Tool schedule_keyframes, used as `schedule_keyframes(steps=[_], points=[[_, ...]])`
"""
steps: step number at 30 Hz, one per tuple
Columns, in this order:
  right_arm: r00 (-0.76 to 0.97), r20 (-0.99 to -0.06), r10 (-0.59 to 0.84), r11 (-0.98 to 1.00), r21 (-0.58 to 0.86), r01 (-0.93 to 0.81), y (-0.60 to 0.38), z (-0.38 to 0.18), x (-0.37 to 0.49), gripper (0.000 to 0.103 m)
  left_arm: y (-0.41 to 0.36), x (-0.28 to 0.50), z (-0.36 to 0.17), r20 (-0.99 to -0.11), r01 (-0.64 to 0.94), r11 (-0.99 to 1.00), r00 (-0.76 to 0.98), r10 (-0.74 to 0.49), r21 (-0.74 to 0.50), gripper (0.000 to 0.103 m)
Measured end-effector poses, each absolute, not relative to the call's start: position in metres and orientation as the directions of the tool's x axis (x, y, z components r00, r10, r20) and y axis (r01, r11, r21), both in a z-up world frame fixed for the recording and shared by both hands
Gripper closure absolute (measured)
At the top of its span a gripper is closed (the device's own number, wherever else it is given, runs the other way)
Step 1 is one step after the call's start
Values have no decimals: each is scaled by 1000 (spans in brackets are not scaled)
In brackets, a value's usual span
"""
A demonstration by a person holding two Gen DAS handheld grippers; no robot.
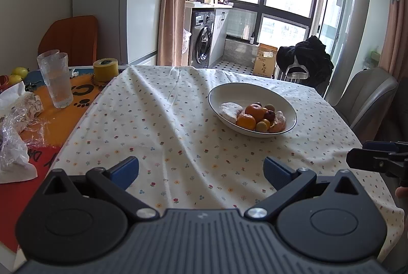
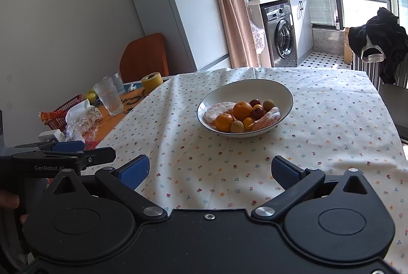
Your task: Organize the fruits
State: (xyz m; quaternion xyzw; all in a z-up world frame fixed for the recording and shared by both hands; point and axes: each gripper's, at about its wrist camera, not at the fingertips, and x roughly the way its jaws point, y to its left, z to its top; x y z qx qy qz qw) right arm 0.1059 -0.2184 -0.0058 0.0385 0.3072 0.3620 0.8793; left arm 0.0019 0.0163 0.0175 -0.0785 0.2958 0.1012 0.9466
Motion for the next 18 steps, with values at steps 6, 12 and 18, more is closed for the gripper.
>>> schedule_keyframes(steps=[6,12,18], points=[[553,-509,660,734,283,-617,-218,-4,105,0,15,1,18,-571,-231,969,809,141,-87,0],[553,-509,659,735,282,-617,-218,-4,104,0,14,2,18,-568,-229,970,811,141,-85,0],[553,-505,662,732,277,-623,-217,-3,104,0,13,2,18,-568,-226,971,811,139,-84,0]])
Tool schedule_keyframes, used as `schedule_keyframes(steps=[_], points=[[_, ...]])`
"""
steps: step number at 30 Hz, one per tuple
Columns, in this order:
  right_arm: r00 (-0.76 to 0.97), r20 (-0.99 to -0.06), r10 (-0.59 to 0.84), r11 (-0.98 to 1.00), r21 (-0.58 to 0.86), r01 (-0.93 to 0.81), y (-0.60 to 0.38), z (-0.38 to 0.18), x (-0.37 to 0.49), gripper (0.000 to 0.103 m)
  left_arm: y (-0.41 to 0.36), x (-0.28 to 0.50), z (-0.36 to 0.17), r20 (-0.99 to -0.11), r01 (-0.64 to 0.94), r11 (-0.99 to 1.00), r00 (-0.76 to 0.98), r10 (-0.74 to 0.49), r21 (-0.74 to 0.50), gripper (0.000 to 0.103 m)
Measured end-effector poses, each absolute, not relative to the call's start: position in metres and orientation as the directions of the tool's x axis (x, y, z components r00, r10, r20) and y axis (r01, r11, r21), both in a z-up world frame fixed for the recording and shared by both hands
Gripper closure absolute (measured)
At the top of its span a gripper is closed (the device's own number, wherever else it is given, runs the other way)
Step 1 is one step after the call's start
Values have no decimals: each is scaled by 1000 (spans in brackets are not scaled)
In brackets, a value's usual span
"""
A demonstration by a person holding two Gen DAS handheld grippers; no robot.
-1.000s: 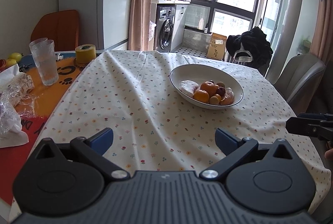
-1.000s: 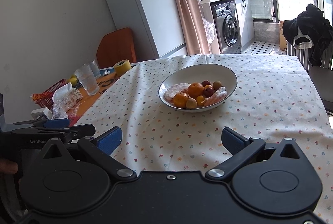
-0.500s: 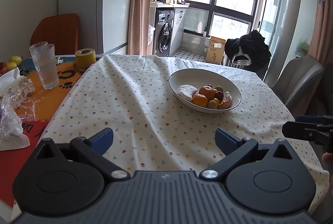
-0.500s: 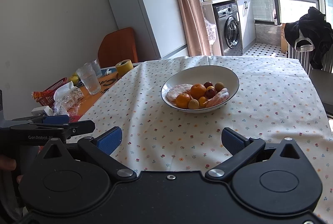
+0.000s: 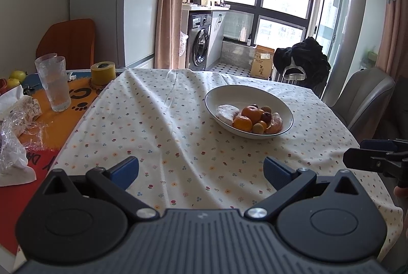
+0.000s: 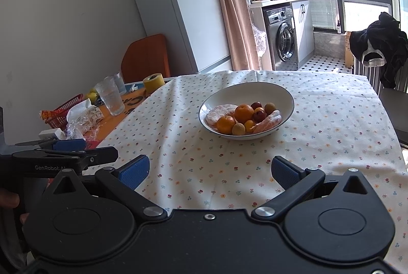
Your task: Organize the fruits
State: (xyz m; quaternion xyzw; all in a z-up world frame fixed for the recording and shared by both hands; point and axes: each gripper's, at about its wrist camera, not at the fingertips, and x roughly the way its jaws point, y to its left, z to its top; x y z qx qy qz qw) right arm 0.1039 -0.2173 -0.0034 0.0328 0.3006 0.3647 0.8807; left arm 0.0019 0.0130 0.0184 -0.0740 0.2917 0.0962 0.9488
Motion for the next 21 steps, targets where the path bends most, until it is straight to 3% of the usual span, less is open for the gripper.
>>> schedule_keyframes(steps=[21], points=[[567,-491,661,733,264,-626,-219,3,101,0,10,-2,24,-557,-220,972,819,137,-84,0]])
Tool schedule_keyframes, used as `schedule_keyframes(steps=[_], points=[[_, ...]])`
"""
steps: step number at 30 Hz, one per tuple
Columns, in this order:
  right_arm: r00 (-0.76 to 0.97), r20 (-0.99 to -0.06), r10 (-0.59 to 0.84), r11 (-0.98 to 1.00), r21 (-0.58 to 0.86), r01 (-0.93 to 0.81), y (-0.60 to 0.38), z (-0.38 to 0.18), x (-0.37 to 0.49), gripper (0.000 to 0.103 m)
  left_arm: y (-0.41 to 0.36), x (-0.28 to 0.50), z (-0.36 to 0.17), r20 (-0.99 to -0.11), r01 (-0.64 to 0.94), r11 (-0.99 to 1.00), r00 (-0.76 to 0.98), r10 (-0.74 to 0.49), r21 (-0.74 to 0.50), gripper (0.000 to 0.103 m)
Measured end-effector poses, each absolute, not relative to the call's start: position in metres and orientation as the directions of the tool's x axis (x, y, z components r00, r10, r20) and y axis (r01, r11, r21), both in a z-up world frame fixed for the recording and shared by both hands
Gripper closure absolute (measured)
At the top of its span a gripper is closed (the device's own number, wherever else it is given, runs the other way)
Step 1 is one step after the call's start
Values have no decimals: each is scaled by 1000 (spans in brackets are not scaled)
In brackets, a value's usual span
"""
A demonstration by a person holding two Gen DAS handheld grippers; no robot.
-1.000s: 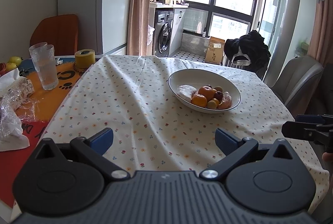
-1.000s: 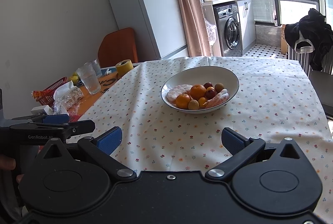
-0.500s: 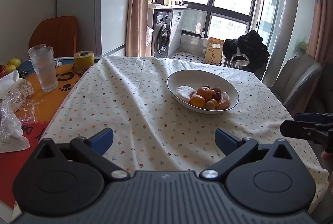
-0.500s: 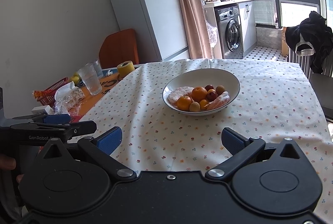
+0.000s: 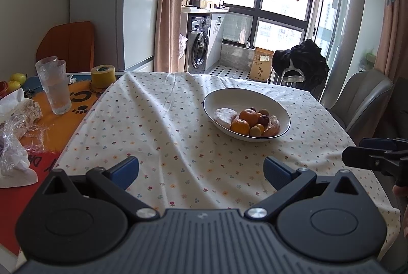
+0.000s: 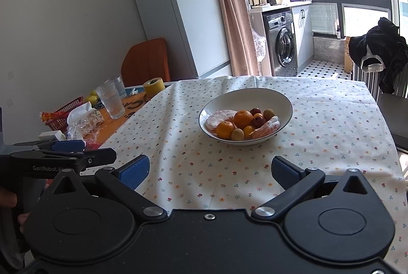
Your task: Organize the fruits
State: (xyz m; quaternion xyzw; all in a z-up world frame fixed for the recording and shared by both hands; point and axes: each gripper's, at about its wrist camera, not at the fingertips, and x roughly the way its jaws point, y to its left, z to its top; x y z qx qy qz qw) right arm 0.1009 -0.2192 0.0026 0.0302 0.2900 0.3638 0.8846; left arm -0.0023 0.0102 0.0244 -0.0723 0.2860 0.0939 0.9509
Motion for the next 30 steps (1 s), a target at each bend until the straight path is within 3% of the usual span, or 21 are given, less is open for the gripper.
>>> schedule_keyframes(steps=[30], points=[[570,-493,658,735,254,-629,-218,3,100,0,7,-4,26,-560,-214,974,817,136,-75,0]])
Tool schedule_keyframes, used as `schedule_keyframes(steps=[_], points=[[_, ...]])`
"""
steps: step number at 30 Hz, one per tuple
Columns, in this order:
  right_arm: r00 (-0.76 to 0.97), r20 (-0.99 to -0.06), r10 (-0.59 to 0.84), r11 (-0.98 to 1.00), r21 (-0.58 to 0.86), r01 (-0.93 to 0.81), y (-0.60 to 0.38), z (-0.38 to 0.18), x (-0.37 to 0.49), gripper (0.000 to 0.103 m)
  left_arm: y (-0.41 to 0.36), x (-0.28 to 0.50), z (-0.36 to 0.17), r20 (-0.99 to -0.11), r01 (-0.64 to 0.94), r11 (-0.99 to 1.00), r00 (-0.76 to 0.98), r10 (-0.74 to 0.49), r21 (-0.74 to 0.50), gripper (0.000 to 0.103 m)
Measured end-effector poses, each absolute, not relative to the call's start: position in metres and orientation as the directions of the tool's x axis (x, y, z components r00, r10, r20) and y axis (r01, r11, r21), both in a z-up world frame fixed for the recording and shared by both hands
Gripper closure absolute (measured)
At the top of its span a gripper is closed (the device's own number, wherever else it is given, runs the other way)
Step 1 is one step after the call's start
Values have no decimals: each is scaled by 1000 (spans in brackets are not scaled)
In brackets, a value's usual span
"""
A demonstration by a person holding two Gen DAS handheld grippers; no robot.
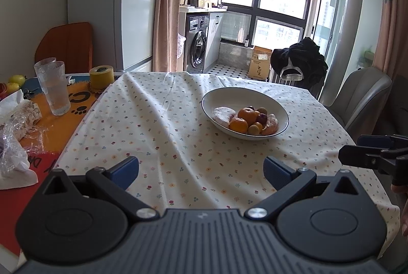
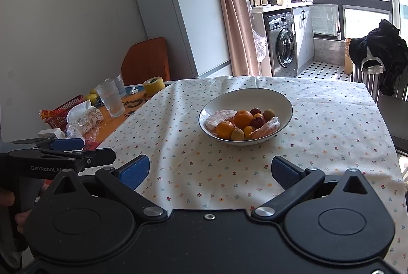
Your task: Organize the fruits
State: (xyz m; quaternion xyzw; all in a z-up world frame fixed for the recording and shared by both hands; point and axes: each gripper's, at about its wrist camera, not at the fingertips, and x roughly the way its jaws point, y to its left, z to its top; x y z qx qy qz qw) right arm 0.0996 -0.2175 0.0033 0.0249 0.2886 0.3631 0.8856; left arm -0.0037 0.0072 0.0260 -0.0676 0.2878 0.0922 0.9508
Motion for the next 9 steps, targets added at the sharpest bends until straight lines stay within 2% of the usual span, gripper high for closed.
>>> schedule_keyframes(steps=[9], points=[[568,-494,659,734,254,-630,-218,3,100,0,8,-4,26,-563,-209,975,816,129,-80,0]])
